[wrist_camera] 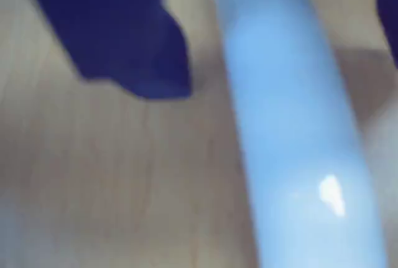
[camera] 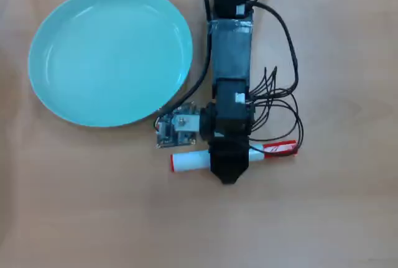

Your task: Pick up the red pen.

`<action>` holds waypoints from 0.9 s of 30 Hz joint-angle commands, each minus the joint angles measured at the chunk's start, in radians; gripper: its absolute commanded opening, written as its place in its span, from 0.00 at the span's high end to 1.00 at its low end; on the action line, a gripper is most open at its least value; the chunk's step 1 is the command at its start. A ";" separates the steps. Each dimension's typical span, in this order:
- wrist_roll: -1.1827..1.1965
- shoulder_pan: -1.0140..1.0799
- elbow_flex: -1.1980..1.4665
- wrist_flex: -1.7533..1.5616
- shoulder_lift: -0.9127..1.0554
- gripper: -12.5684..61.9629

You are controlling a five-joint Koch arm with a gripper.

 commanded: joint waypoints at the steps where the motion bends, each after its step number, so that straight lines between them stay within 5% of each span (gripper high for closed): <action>1: 0.052 0.014 -0.041 0.011 0.003 0.48; 5: 0.052 0.011 -0.040 0.012 -0.011 0.82; 9: 0.054 -0.002 -0.046 0.014 -0.032 0.80; 14: 0.084 0.002 -0.038 0.020 -0.032 0.95; 27: 0.086 0.002 -0.038 0.118 -0.021 0.93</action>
